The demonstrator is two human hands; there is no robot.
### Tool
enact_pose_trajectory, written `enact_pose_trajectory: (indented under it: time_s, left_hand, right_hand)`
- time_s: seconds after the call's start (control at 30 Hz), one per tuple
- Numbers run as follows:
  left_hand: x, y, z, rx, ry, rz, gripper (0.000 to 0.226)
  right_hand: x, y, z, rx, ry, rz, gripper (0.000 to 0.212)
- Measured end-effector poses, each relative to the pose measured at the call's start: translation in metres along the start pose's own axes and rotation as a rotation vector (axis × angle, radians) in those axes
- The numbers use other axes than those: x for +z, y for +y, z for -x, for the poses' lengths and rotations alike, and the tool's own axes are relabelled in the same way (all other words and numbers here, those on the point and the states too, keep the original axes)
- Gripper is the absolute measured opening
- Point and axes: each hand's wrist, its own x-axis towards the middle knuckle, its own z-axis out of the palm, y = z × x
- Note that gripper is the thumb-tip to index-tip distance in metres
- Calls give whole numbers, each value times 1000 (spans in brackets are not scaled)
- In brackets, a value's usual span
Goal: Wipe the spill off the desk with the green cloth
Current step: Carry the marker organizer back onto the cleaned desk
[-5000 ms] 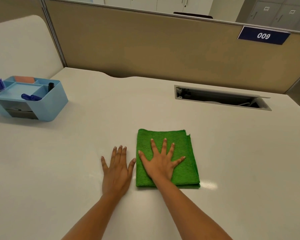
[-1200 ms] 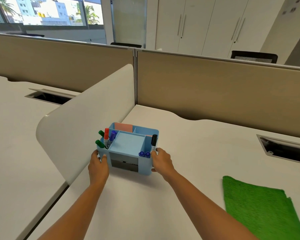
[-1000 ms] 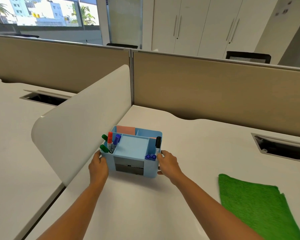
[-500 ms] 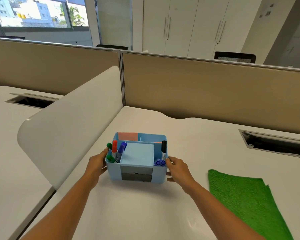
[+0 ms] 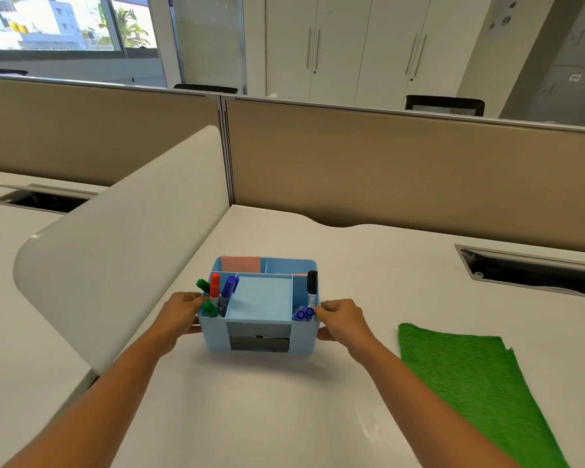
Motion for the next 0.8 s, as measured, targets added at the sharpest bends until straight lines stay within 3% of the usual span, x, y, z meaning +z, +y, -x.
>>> enact_pose_trajectory:
  time_s: [0.57, 0.8]
  left_hand:
    - [-1, 9, 7, 40, 85, -28, 32]
    - [17, 43, 12, 109, 75, -7, 30]
  right_hand:
    - [0, -16, -4, -89, -11, 113, 18]
    - [-36, -26, -14, -119, 3, 84, 26]
